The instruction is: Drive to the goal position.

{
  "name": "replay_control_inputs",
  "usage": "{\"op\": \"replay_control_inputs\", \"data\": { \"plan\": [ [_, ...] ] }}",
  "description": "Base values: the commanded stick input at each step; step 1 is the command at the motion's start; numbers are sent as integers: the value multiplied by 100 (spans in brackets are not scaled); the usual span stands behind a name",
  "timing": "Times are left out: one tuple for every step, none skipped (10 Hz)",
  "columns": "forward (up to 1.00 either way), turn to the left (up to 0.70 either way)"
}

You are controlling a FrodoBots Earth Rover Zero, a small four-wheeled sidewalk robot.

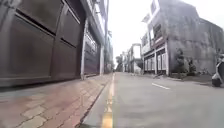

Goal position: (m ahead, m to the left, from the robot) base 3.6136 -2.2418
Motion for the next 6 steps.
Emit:
{"op": "replay_control_inputs", "data": {
  "plan": [
    [45,0],
    [45,0],
    [45,0],
    [45,0],
    [45,0],
    [45,0]
  ]
}}
